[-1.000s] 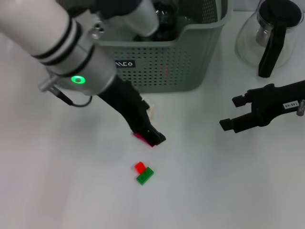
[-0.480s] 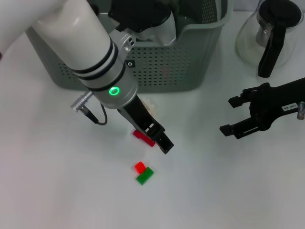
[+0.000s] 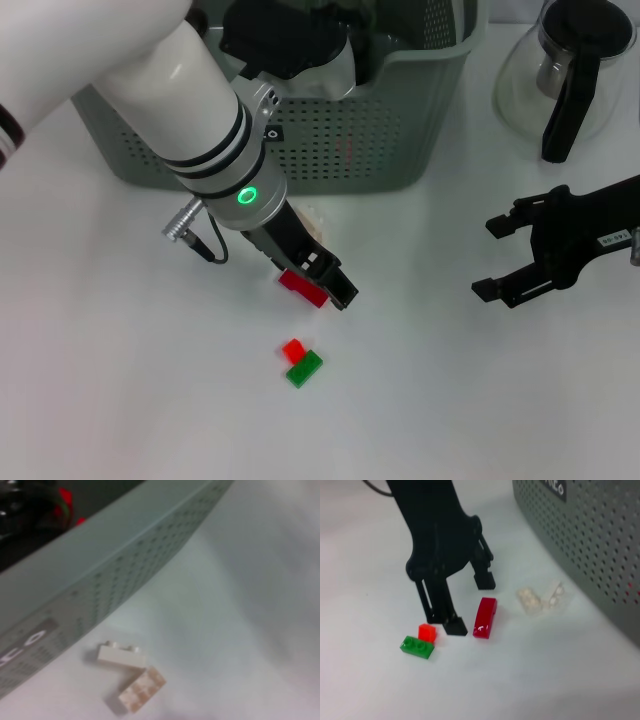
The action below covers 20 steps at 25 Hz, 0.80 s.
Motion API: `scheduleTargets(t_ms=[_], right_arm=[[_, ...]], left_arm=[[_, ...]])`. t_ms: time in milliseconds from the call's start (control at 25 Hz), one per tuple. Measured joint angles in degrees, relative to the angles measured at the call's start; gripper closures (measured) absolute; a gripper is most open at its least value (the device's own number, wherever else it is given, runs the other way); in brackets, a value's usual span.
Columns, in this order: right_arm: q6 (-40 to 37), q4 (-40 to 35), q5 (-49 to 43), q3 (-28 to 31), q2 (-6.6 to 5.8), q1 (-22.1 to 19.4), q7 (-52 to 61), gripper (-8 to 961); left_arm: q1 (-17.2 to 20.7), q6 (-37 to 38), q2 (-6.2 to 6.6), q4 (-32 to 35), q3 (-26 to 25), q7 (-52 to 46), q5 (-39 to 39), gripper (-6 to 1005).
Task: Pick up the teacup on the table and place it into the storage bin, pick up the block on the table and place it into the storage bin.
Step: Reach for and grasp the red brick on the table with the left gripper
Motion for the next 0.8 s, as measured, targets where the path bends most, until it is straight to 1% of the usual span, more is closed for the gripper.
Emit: scheduleTargets(t_ms=[200, 440, 800], right_arm=[[0.0, 0.2, -0.6, 0.0, 0.18, 0.0, 0.0, 7], [0.3, 0.2, -0.7, -0.1, 0.27, 0.0, -0.7, 7], [0.7, 0.5, -0.8, -0.2, 0.38, -0.1, -0.9, 6]], left_arm=[[-0.8, 0.3, 0.06, -0.3, 0.0, -1.0, 0.5, 90], [-2.7, 1.1, -0.01, -0.5, -0.2, -1.2, 2.0, 91], [-3.3, -0.7, -0.10, -2.6, 0.4, -1.3, 3.5, 91]])
